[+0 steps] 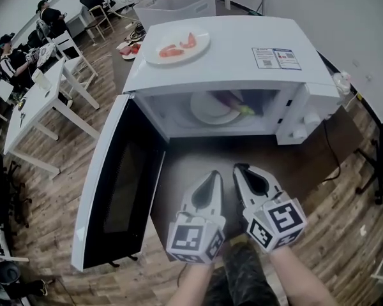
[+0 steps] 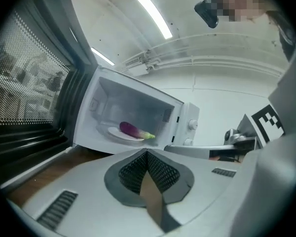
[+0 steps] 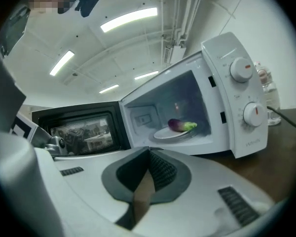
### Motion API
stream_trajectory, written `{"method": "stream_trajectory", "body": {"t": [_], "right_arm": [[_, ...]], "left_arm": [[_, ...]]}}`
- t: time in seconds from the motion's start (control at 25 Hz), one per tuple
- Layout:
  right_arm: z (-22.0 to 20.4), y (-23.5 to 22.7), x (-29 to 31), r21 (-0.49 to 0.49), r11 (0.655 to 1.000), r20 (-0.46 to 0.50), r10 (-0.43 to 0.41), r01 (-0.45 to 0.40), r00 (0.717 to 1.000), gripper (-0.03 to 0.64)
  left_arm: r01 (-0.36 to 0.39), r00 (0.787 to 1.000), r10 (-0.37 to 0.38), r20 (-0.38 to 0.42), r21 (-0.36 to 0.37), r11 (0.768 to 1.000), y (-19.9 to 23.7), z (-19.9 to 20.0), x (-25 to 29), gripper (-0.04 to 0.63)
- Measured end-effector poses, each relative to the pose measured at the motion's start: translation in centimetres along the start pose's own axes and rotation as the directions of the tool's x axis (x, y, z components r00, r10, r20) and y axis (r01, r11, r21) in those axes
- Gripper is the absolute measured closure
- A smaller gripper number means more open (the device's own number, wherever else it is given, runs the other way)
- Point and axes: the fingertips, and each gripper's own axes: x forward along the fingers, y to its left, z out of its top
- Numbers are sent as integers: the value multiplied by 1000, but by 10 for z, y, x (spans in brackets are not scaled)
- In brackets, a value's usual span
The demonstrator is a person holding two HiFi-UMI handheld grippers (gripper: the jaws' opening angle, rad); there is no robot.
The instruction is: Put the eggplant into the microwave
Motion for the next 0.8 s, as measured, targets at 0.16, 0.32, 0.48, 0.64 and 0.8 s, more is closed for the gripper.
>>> {"method": "stream_trajectory", "body": {"t": [0.16,0.32,0.48,0.64,0.8], "right_arm": [[4,11,-17,-14,1000,10,6,-6,1000,618],[10,27,-35,-30,999,6,13,-12,1000,618],[17,43,-54,-41,999,-5,24,-24,1000,618],[28,59,-72,-71,997,-9,33,-34,999,618],[42,78,-86,-70,996,-3,54,-54,999,618]], "left_arm": [[8,1000,-9,16,10,1000,-10,9,-14,591],[19,1000,-19,4,18,1000,-20,14,-30,591],[51,999,-51,1,28,998,-34,20,-47,591],[80,997,-80,-4,16,997,-45,29,-62,591],[99,995,-99,-4,19,995,-54,42,-79,591]]}}
